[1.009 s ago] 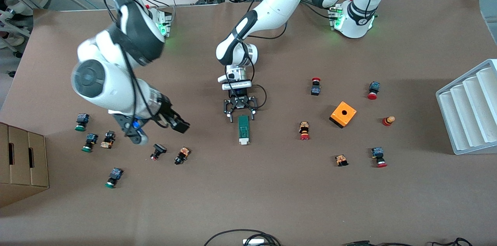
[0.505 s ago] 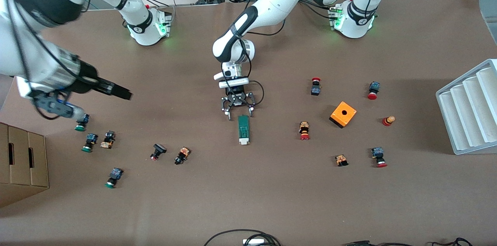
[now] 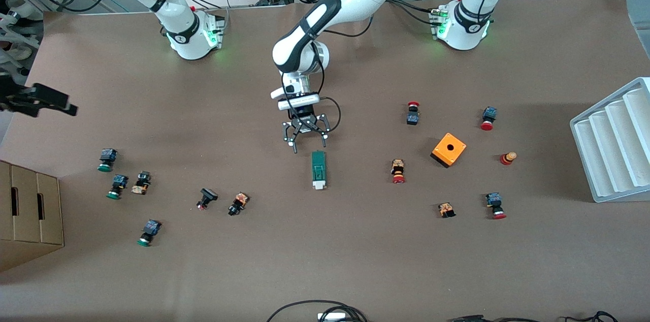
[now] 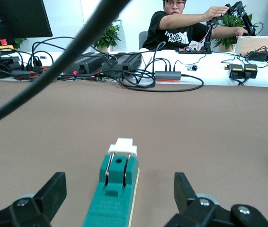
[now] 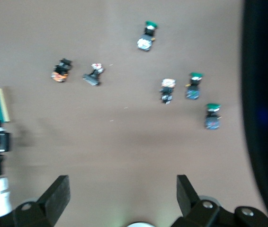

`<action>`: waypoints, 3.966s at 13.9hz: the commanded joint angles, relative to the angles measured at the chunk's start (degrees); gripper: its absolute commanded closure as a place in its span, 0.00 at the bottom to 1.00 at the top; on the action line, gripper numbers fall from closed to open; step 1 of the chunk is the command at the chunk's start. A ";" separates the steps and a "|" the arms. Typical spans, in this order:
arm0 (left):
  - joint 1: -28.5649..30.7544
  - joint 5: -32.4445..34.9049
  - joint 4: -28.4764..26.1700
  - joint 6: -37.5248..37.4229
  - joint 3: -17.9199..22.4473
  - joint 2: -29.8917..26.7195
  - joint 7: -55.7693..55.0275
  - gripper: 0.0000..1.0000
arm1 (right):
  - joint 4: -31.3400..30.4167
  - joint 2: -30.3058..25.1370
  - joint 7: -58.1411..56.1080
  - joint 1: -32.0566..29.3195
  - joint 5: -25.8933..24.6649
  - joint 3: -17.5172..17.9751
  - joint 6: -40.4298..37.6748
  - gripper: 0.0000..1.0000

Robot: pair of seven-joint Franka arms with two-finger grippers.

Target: Close load switch with both arms

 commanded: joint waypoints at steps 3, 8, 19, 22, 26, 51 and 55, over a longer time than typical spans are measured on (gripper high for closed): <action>0.42 -3.58 -1.99 0.72 -0.20 -5.50 4.98 0.00 | -10.26 -6.43 -4.43 0.41 -2.89 -0.83 7.15 0.00; 2.26 -14.11 -1.82 3.18 -0.20 -13.57 22.09 0.00 | -8.60 -5.73 -3.64 0.67 -4.03 -0.83 6.62 0.00; 7.97 -33.81 -4.54 2.48 -0.20 -29.74 54.71 0.00 | -6.04 -4.85 -4.08 0.14 -4.12 -1.00 7.23 0.00; 10.43 -38.56 -5.42 2.12 -0.11 -33.54 59.82 0.00 | -6.04 -4.76 -3.73 0.23 -3.51 -1.00 7.32 0.00; 15.34 -43.30 -5.51 1.07 -0.20 -37.05 65.53 0.00 | -6.04 -4.67 -3.64 0.58 -1.66 -0.83 7.50 0.00; 53.05 -75.65 -3.40 -7.10 -0.28 -46.90 101.64 0.00 | -6.04 -4.14 -4.43 0.49 -2.45 -0.91 7.24 0.00; 59.82 -81.72 -3.40 -7.19 -0.37 -46.90 104.22 0.00 | -6.04 -4.14 -4.43 0.49 -2.45 -0.91 7.23 0.00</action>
